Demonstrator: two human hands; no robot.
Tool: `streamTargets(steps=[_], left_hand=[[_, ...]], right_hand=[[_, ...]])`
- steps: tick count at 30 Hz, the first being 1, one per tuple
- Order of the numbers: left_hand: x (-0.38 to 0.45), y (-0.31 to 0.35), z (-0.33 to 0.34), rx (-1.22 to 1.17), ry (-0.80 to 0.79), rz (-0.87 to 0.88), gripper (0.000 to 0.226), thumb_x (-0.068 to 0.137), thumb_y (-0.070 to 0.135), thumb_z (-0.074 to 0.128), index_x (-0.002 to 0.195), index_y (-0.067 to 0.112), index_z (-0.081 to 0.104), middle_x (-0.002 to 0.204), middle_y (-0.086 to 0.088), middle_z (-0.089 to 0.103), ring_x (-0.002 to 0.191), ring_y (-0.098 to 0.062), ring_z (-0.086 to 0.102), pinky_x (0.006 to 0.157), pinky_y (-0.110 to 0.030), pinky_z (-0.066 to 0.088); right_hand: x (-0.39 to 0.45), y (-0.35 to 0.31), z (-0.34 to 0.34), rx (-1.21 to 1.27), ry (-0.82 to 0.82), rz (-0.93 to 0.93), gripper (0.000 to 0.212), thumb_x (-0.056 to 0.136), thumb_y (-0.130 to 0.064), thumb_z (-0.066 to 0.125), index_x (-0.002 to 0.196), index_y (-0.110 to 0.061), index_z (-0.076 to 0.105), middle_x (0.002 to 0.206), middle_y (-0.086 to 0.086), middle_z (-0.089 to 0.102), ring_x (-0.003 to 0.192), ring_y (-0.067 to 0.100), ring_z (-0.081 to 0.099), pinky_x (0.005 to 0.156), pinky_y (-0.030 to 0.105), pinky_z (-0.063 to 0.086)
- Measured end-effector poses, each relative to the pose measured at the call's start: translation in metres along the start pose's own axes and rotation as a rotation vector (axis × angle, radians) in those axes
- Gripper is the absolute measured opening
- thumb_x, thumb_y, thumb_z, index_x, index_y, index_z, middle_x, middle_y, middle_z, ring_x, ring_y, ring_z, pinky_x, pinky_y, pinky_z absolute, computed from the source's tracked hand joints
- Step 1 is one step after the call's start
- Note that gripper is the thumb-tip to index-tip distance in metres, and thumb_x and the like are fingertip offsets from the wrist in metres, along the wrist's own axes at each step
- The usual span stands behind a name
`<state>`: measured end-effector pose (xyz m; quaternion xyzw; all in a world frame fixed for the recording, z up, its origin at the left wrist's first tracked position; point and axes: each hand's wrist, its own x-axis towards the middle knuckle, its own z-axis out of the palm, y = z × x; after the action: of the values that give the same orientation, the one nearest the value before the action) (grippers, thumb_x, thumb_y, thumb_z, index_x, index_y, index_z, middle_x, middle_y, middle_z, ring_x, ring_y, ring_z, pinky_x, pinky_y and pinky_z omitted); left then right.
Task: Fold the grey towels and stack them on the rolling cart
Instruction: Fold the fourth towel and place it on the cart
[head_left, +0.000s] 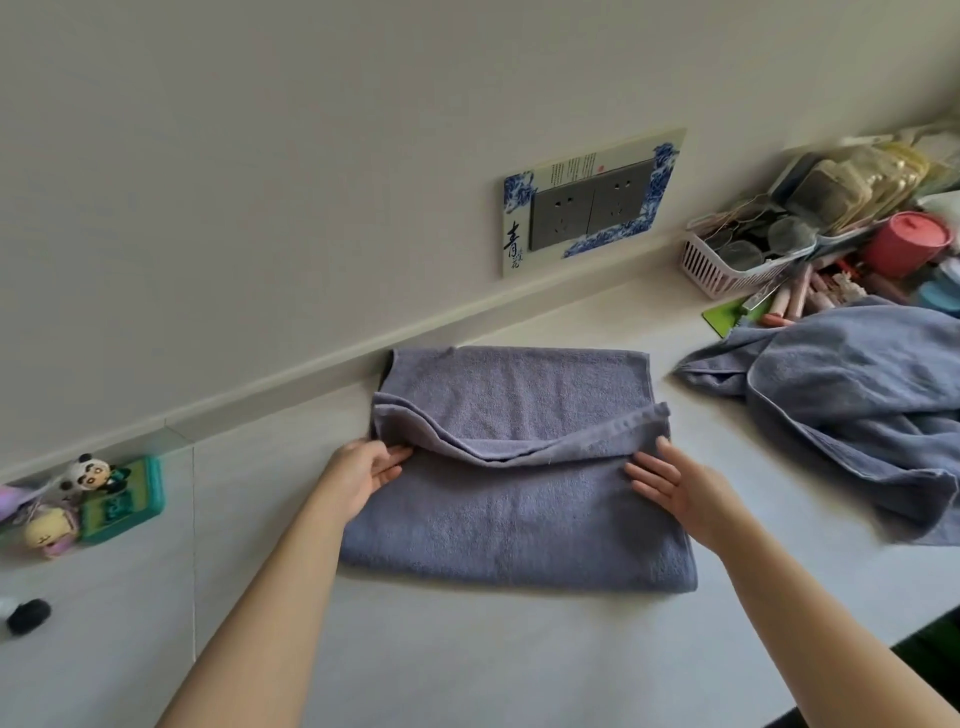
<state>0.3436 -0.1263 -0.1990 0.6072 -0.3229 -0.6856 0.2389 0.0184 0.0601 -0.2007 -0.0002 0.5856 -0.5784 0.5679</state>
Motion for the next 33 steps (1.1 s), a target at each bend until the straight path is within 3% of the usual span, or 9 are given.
streamTargets(steps=[3,6,9,12,16,19,22,28,33], left_hand=[[0.006,-0.004,0.000,0.514,0.154,0.162,0.013,0.092,0.016,0.058,0.100,0.006,0.062,0.083,-0.009,0.066,0.058,-0.011,0.066,0.046,-0.020,0.040],[0.015,-0.001,-0.010,0.866,0.388,0.241,0.037,0.089,0.040,0.060,0.075,0.006,0.063,0.076,-0.015,0.064,0.076,-0.034,0.061,0.060,-0.033,0.038],[0.022,-0.002,-0.015,0.782,0.398,0.253,0.048,0.088,0.048,0.058,0.058,0.011,0.051,0.069,-0.016,0.058,0.073,-0.032,0.056,0.065,-0.036,0.040],[0.017,-0.008,-0.013,0.715,0.287,0.228,0.045,0.090,0.048,0.056,0.064,0.013,0.045,0.065,-0.006,0.044,0.064,-0.022,0.042,0.059,-0.032,0.031],[0.005,-0.024,-0.019,0.851,0.299,0.241,0.046,0.089,0.047,0.058,0.064,0.010,0.045,0.063,-0.004,0.050,0.065,-0.026,0.048,0.059,-0.033,0.032],[-0.008,-0.032,-0.018,0.948,0.329,0.294,0.046,0.093,0.042,0.052,0.061,0.013,0.035,0.061,-0.003,0.044,0.067,-0.029,0.044,0.059,-0.035,0.029],[-0.023,-0.031,-0.015,0.794,0.350,0.391,0.040,0.097,0.033,0.048,0.065,0.009,0.041,0.067,-0.008,0.051,0.070,-0.029,0.047,0.061,-0.035,0.031],[-0.076,-0.046,-0.027,0.539,0.482,0.570,0.043,0.089,0.040,0.050,0.061,0.012,0.031,0.057,-0.003,0.033,0.054,-0.019,0.028,0.051,-0.036,0.025],[-0.093,-0.106,-0.055,0.796,0.445,0.353,0.043,0.087,0.043,0.042,0.058,0.011,0.036,0.059,-0.013,0.048,0.067,-0.036,0.054,0.056,-0.038,0.030]], right_hand=[[0.005,0.002,0.000,-0.323,0.111,-0.062,0.024,0.091,-0.009,0.058,0.109,0.007,0.056,0.095,0.018,0.065,0.065,0.013,0.068,0.051,0.018,0.054],[0.014,0.001,-0.005,-0.802,0.377,-0.202,0.023,0.085,-0.024,0.068,0.089,-0.001,0.068,0.063,0.006,0.061,0.052,0.017,0.058,0.050,0.025,0.044],[0.017,-0.002,-0.006,-1.027,0.462,-0.243,0.028,0.084,-0.037,0.067,0.074,-0.010,0.064,0.066,0.010,0.062,0.065,0.029,0.058,0.057,0.030,0.038],[0.017,0.001,-0.007,-1.010,0.368,-0.250,0.045,0.087,-0.040,0.063,0.062,-0.007,0.046,0.057,0.011,0.042,0.056,0.024,0.040,0.052,0.032,0.024],[0.000,0.013,-0.014,-1.131,0.364,-0.245,0.051,0.087,-0.042,0.060,0.057,-0.014,0.030,0.052,0.002,0.034,0.051,0.020,0.033,0.050,0.033,0.022],[-0.013,0.029,-0.011,-1.238,0.343,-0.275,0.047,0.090,-0.038,0.057,0.060,-0.012,0.031,0.056,0.004,0.042,0.056,0.024,0.039,0.051,0.036,0.025],[-0.022,0.034,-0.008,-1.146,0.388,-0.357,0.038,0.094,-0.026,0.053,0.064,-0.008,0.036,0.059,0.005,0.044,0.065,0.030,0.044,0.057,0.037,0.022],[-0.055,0.029,-0.013,-1.008,0.485,-0.537,0.035,0.095,-0.020,0.049,0.065,-0.006,0.037,0.056,0.006,0.044,0.060,0.029,0.039,0.058,0.037,0.017],[-0.072,0.069,-0.040,-1.175,0.463,-0.323,0.040,0.097,-0.027,0.045,0.062,-0.010,0.036,0.059,0.007,0.047,0.067,0.033,0.049,0.058,0.037,0.031]])
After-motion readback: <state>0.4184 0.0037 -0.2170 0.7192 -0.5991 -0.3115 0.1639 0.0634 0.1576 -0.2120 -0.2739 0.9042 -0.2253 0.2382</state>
